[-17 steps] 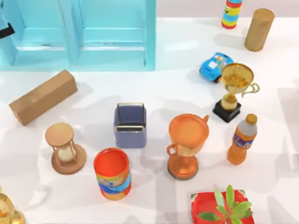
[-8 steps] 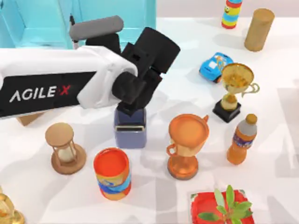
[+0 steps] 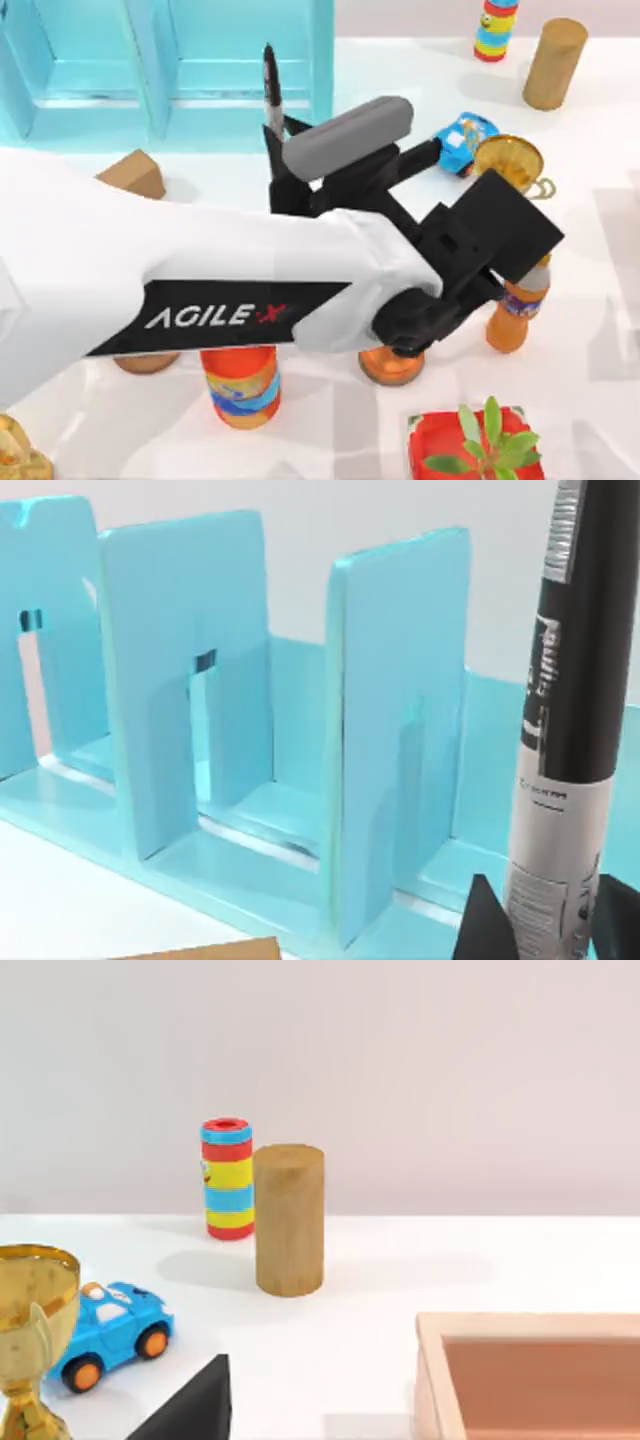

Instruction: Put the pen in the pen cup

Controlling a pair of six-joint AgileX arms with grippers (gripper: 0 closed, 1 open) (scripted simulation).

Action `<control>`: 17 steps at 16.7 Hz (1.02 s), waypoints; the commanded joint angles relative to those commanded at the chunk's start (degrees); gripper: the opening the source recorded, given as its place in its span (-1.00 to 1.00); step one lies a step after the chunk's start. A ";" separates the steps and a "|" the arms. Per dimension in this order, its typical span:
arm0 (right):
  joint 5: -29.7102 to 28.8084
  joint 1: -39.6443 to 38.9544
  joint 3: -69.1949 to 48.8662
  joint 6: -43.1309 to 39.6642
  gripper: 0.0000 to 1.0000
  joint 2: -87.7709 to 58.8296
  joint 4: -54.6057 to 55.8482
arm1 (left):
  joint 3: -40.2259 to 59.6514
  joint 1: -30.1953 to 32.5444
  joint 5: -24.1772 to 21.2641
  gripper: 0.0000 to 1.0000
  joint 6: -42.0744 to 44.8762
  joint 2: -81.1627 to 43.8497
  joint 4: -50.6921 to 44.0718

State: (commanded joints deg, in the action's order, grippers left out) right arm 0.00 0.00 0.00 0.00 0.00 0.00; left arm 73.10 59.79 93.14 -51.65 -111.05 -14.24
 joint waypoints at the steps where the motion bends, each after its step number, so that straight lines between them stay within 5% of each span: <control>1: 0.00 0.00 0.00 0.00 1.00 0.00 0.00 | 0.09 0.47 0.69 -1.00 -0.27 -0.06 0.20; 7: 0.00 0.00 0.00 0.00 1.00 0.00 0.00 | -0.80 0.07 -2.28 -1.00 -0.25 -1.10 4.17; 17: 0.00 0.00 0.00 0.00 1.00 0.00 0.00 | 2.22 -0.13 0.38 -1.00 -7.11 -1.12 -7.64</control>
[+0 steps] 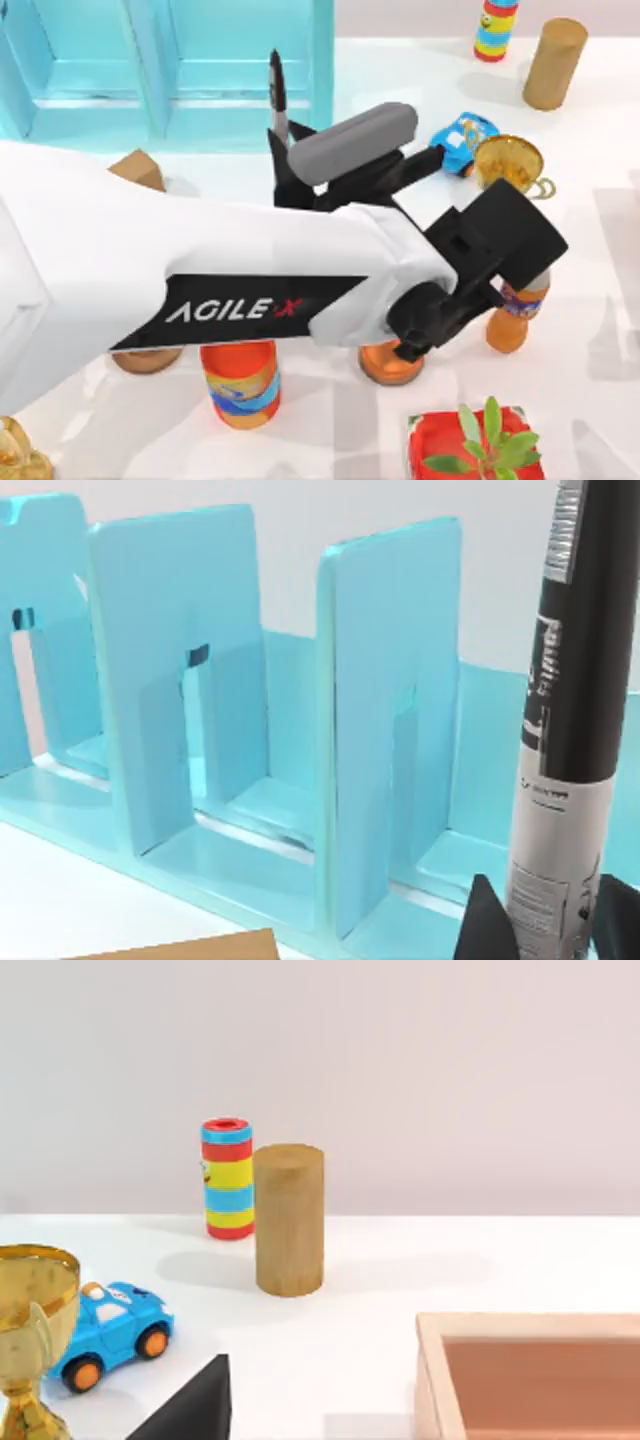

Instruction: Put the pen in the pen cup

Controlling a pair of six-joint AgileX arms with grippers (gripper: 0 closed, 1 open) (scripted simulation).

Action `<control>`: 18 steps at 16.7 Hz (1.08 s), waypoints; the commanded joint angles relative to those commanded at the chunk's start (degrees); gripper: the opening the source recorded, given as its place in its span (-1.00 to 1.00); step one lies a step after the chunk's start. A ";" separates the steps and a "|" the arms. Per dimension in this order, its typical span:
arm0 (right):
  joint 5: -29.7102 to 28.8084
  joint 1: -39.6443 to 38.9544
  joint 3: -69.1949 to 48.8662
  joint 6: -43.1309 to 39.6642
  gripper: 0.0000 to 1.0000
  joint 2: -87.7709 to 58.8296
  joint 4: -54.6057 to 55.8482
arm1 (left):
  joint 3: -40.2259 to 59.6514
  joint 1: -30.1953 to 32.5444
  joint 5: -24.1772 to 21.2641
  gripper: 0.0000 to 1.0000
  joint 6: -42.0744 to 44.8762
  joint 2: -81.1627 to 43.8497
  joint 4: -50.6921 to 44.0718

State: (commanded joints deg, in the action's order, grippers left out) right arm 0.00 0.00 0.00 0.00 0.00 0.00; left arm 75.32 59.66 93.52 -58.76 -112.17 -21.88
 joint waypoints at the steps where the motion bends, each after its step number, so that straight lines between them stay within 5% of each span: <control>1: 0.00 0.00 0.00 0.00 1.00 0.00 0.00 | 0.00 0.00 0.00 -1.00 0.00 0.00 0.00; 2: 0.00 0.00 0.00 0.00 1.00 0.00 0.00 | 0.00 0.00 0.00 -1.00 0.00 0.00 0.00; 15: 0.00 0.00 0.00 0.00 1.00 0.00 0.00 | 0.00 0.00 0.00 0.96 0.00 0.00 0.00; 18: 0.00 0.00 0.00 0.00 1.00 0.00 0.00 | 0.00 0.00 0.00 1.00 0.00 0.00 0.00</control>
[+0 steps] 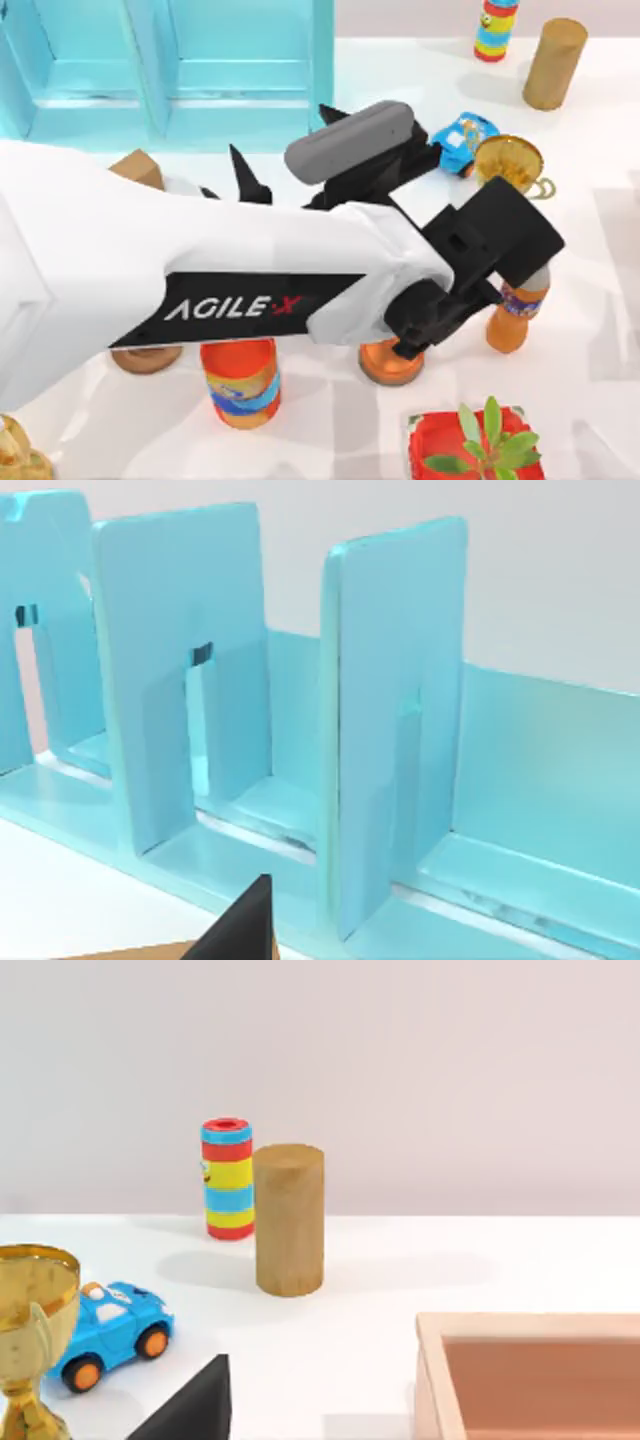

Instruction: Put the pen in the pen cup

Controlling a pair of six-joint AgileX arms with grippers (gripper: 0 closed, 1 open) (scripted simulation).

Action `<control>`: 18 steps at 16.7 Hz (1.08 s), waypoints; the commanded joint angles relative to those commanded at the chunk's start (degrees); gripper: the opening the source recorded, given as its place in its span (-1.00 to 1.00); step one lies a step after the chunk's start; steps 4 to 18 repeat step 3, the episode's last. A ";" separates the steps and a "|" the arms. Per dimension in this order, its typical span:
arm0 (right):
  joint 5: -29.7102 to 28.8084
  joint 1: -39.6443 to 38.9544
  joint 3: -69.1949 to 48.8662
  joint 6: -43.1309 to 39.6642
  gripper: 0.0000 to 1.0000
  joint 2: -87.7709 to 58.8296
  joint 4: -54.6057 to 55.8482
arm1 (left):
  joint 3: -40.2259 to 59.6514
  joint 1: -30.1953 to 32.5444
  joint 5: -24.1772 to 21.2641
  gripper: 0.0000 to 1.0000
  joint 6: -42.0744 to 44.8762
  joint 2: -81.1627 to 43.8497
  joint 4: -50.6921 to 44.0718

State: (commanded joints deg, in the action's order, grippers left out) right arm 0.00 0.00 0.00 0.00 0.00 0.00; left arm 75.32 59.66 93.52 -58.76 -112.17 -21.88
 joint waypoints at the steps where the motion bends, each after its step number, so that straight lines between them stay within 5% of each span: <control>1: 0.00 0.00 0.00 0.00 1.00 0.00 0.00 | 0.00 0.00 0.00 1.00 0.00 0.00 0.00; 18: 0.00 0.00 0.00 0.00 1.00 0.00 0.00 | 0.00 0.00 0.00 1.00 0.00 0.00 0.00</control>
